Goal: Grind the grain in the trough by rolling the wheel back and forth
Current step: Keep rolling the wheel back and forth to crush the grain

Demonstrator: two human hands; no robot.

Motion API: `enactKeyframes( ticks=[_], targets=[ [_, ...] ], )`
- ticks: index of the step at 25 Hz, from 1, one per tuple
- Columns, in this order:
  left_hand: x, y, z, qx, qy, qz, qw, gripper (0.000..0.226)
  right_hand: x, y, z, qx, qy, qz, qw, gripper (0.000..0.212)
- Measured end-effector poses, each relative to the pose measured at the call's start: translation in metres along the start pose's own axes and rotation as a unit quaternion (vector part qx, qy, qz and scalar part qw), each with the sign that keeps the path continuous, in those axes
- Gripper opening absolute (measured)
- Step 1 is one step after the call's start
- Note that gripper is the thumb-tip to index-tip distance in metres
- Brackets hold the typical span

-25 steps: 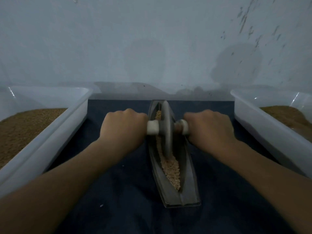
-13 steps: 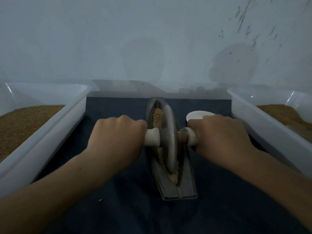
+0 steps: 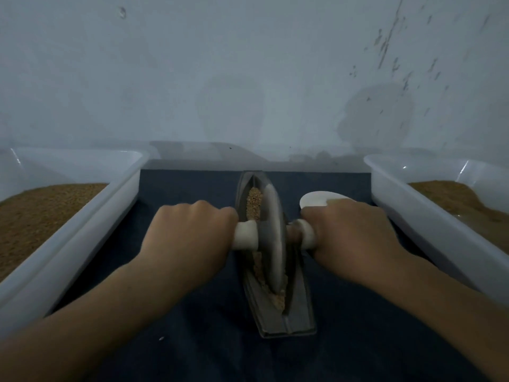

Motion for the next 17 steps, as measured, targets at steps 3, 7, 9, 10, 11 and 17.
enactKeyframes(
  ticks=[3, 7, 9, 10, 11, 17],
  targets=[
    [-0.004, 0.016, 0.000, 0.001, 0.026, 0.035, 0.999, 0.045, -0.007, -0.004, -0.003, -0.038, 0.005, 0.039, 0.999, 0.028],
    [-0.040, 0.063, 0.011, 0.090, 0.009, 0.123, 0.988, 0.008, -0.027, 0.063, 0.004, -0.087, 0.043, 0.089, 0.991, 0.021],
    [-0.041, 0.063, 0.014, 0.124, -0.019, 0.145, 0.981, 0.009, -0.024, 0.083, 0.003, -0.074, 0.028, 0.107, 0.991, 0.017],
    [-0.036, 0.055, 0.012, 0.124, -0.014, 0.138, 0.982, 0.007, -0.019, 0.079, 0.001, -0.064, 0.026, 0.107, 0.992, 0.017],
    [-0.030, 0.044, 0.009, 0.113, -0.005, 0.118, 0.987, 0.005, -0.014, 0.067, 0.001, -0.051, 0.026, 0.102, 0.993, 0.020],
    [0.003, 0.005, 0.001, 0.006, 0.000, -0.013, 1.000, 0.059, 0.000, -0.002, -0.001, -0.003, 0.012, 0.011, 1.000, 0.036]
  ],
)
Point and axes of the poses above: each hand's wrist, its own y-axis towards the middle knuckle, its own x-axis out of the back of the hand, z = x × y, the point moved 1 cm from there along y, towards the middle knuckle, and after that the axes turned 2 degrees about x, right-handed, at the moved point
